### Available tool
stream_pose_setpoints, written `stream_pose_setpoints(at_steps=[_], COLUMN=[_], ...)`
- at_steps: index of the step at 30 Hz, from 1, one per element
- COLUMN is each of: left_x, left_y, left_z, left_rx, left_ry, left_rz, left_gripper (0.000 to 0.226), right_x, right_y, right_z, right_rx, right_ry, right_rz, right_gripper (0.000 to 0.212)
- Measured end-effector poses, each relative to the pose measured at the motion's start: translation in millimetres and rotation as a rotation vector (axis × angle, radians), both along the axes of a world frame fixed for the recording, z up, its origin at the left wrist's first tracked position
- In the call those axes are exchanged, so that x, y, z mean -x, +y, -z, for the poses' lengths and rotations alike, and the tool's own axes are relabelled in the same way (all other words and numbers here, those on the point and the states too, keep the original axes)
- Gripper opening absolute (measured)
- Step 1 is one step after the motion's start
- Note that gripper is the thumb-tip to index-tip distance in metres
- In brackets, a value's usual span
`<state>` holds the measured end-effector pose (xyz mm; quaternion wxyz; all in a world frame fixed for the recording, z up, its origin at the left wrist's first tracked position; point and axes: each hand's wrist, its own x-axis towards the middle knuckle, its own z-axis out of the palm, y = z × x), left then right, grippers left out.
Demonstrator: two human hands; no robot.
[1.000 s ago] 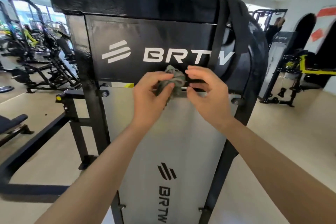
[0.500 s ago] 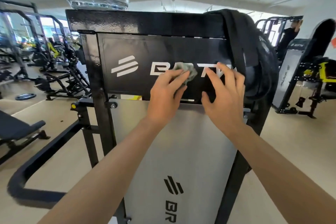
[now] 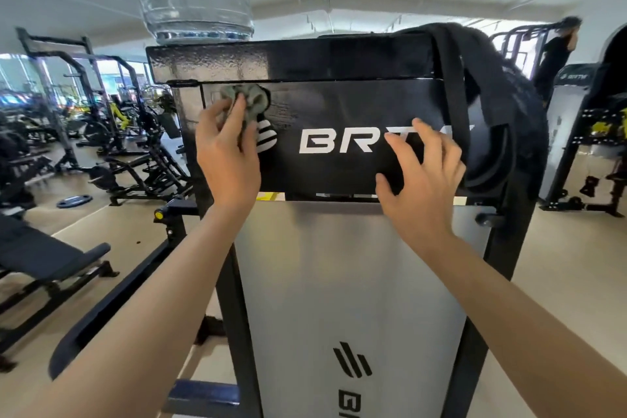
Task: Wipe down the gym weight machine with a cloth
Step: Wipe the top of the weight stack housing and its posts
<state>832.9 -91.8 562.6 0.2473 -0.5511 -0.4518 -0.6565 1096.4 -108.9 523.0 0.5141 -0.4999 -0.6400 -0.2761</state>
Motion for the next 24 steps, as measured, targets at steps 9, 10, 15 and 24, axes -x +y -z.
stream_pose_setpoints(at_steps=[9,10,15,24], left_x=[-53.7,-62.2,-60.2,9.0], left_y=[-4.1,-4.8,-5.4,3.0], left_z=[14.6,15.6,14.7,-9.0], left_rx=[0.051,0.058,0.042,0.016], left_ry=[0.445,0.495,0.670,0.258], left_rz=[0.270,0.290,0.226,0.057], left_gripper=[0.043,0.043,0.044,0.044], right_x=[14.7,12.5,3.8,-7.8], right_y=[0.1,-1.1,-3.8,-9.5], right_z=[11.5,12.6,10.0,-7.6], right_rx=[-0.009,-0.005,-0.010,0.066], right_ry=[0.050,0.027,-0.052,0.058], right_rz=[0.010,0.018,0.075,0.083], right_gripper=[0.063,0.064,0.067,0.087])
